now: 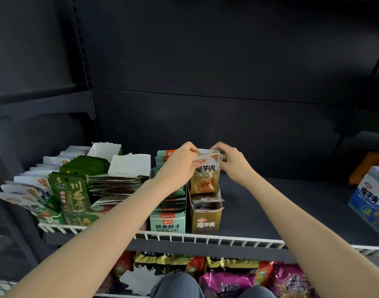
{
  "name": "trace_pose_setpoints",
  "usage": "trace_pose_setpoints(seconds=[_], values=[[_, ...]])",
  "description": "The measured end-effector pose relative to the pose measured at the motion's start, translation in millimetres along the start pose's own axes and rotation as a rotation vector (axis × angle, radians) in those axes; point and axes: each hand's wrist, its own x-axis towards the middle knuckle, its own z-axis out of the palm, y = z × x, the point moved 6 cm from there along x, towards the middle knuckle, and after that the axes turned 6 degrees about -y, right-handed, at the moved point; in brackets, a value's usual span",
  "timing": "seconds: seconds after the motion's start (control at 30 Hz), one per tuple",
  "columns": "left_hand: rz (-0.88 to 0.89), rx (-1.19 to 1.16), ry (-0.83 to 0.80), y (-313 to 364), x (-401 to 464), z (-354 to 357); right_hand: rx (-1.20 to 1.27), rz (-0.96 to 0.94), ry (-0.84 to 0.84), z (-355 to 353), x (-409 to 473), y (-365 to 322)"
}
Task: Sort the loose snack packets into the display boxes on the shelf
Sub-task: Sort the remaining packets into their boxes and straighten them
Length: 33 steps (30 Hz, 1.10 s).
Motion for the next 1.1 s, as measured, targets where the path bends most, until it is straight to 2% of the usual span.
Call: trace_pose_setpoints(seconds=[0.07, 0.2, 0.33, 0.4, 0.57, 0.67, 0.77, 0.83, 0.87, 0.93, 0.97, 1.0, 1.1], values=[[-0.037, -0.004, -0.007, -3, 7, 1, 0.045, 0.016, 0.006, 2, 0, 0], [-0.054, 0.053, -0.021, 3, 3, 11, -0.050, 0.023, -0.091, 19, -8, 10], [-0.012, 0.177, 0.079, 6, -7, 17, 0.111, 0.095, -0.205, 25, -20, 21], [0.043, 0.253, -0.001, 9, -9, 26, 0.160, 0.112, -0.242, 28, -25, 17], [0.037, 0.166, -0.245, 9, -10, 49, 0.333, 0.134, -0.269, 44, -28, 10], [0.038, 0.201, -0.267, 4, -13, 56, 0.352, 0.079, -0.259, 54, -27, 10], [0.085, 0.171, -0.270, 4, -11, 50, 0.199, -0.013, -0.154, 42, -25, 10], [0.099, 0.026, -0.219, 6, -13, 39, 0.130, -0.057, -0.102, 33, -26, 9], [0.130, -0.018, -0.127, 6, -16, 30, 0.114, -0.076, -0.093, 31, -27, 9], [0.260, 0.053, 0.097, 11, -26, 14, 0.072, -0.089, -0.096, 31, -29, 10], [0.329, 0.083, 0.148, 14, -32, 10, 0.057, -0.087, -0.097, 31, -29, 11], [0.369, 0.095, 0.119, 15, -36, 11, 0.050, -0.082, -0.099, 31, -29, 12], [0.339, 0.145, -0.182, 16, -42, 28, 0.041, -0.046, -0.097, 27, -30, 14]])
